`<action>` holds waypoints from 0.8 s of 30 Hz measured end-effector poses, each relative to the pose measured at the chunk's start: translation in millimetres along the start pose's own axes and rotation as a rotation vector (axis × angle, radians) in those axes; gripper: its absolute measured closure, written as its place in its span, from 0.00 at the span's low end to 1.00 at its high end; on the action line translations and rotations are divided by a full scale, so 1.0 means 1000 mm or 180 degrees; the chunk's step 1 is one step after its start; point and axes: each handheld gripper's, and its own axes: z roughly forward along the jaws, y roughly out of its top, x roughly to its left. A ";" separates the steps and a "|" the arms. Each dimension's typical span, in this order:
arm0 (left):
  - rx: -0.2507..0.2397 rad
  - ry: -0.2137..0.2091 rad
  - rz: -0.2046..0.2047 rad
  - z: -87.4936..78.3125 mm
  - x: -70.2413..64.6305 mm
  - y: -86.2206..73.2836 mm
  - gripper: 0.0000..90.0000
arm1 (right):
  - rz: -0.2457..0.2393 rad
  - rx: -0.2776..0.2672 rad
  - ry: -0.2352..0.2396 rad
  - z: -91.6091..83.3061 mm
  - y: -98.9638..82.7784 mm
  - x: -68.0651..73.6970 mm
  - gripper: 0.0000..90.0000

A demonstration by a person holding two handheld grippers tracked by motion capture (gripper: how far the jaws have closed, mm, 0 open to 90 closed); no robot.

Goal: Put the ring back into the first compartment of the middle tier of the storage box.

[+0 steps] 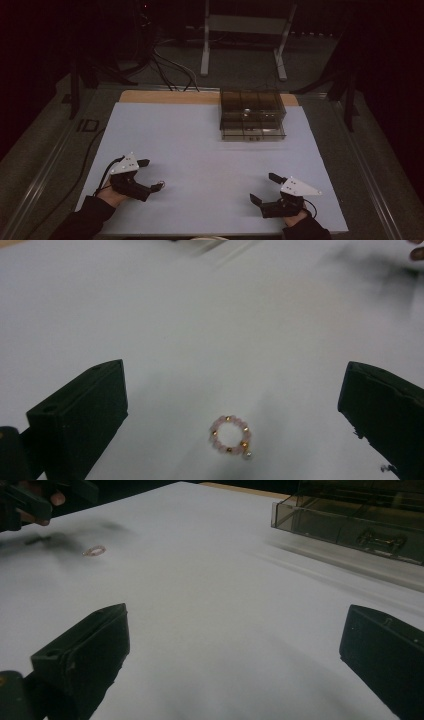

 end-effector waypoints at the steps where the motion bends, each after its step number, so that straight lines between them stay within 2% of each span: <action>1: 0.0019 0.0018 -0.0008 0.001 0.001 0.000 0.01 | -0.0002 -0.0002 -0.0001 0.000 0.000 0.000 0.00; 5: 0.0052 0.0017 -0.0067 0.003 0.003 -0.002 0.02 | -0.0007 -0.0002 0.0003 0.000 0.000 0.001 0.00; 6: 0.0080 0.0015 -0.0104 0.004 0.003 -0.002 0.02 | -0.0007 -0.0002 0.0003 0.000 0.000 0.001 0.00; 9: 0.0197 0.0020 -0.0110 0.007 0.003 -0.003 0.04 | 0.0000 -0.0007 0.0001 0.000 0.000 0.001 0.00; 12: 0.0293 0.0100 -0.0090 0.010 0.001 -0.004 0.08 | 0.0010 -0.0015 0.0003 -0.001 0.000 0.000 0.00; 14: 0.0301 0.0079 -0.0144 0.011 0.000 -0.004 0.09 | 0.0008 -0.0019 0.0004 -0.001 0.000 0.000 0.00; 15: 0.0288 0.0081 -0.0183 0.011 0.001 -0.005 0.12 | 0.0010 -0.0021 0.0006 -0.001 0.000 0.000 0.00; 16: 0.0308 0.0104 -0.0242 0.012 0.001 -0.004 0.19 | 0.0011 -0.0022 0.0007 -0.001 0.000 0.000 0.00; 17: 0.0365 0.0123 -0.0275 0.013 0.002 -0.004 0.19 | 0.0011 -0.0021 0.0008 -0.001 0.000 0.000 0.00; 18: 0.0391 0.0134 -0.0260 0.013 0.002 -0.004 0.20 | 0.0008 -0.0018 0.0006 -0.001 0.000 0.000 0.00; 20: 0.0423 0.0180 -0.0252 0.014 0.002 -0.005 0.31 | 0.0008 -0.0019 0.0006 -0.001 0.000 0.000 0.00; 21: 0.0429 0.0214 -0.0240 0.014 0.002 -0.005 0.31 | 0.0008 -0.0019 0.0006 -0.001 0.000 0.000 0.00; 23: 0.0480 0.0216 -0.0226 0.014 0.002 -0.005 0.37 | 0.0005 -0.0019 0.0004 -0.001 0.000 0.000 0.00; 24: 0.0484 0.0220 -0.0179 0.014 0.002 -0.005 0.39 | 0.0006 -0.0019 0.0004 -0.001 0.000 0.000 0.00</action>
